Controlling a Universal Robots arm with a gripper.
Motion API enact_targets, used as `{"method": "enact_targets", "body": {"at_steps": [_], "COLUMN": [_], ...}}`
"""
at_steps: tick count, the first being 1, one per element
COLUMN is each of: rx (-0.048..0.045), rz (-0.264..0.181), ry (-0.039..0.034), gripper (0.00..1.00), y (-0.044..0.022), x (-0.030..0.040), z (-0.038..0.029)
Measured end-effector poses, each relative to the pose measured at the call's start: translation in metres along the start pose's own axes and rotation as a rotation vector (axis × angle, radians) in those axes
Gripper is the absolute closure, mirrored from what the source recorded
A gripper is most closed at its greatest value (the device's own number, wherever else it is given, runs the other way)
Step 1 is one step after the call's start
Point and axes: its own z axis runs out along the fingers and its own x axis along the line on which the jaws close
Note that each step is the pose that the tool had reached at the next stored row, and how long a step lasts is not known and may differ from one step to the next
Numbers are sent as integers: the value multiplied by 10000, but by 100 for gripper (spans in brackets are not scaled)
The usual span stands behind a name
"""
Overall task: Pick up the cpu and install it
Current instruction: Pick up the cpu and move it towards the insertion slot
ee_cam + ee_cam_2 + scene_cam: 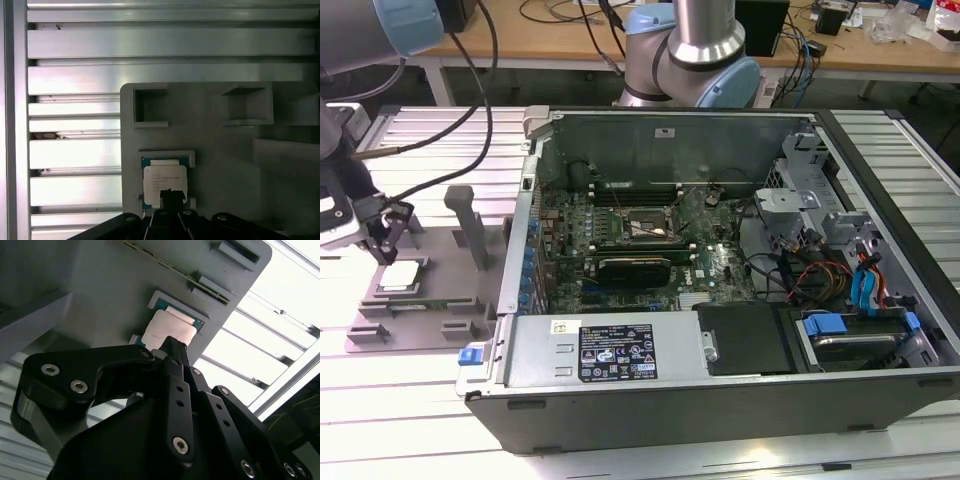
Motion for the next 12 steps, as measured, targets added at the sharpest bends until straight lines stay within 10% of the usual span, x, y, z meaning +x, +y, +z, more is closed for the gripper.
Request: {"method": "enact_targets", "body": {"at_steps": [12], "rx": [-7], "rz": [-189], "ry": [-71], "gripper": [89], "y": [-9], "x": [19], "z": [103]}}
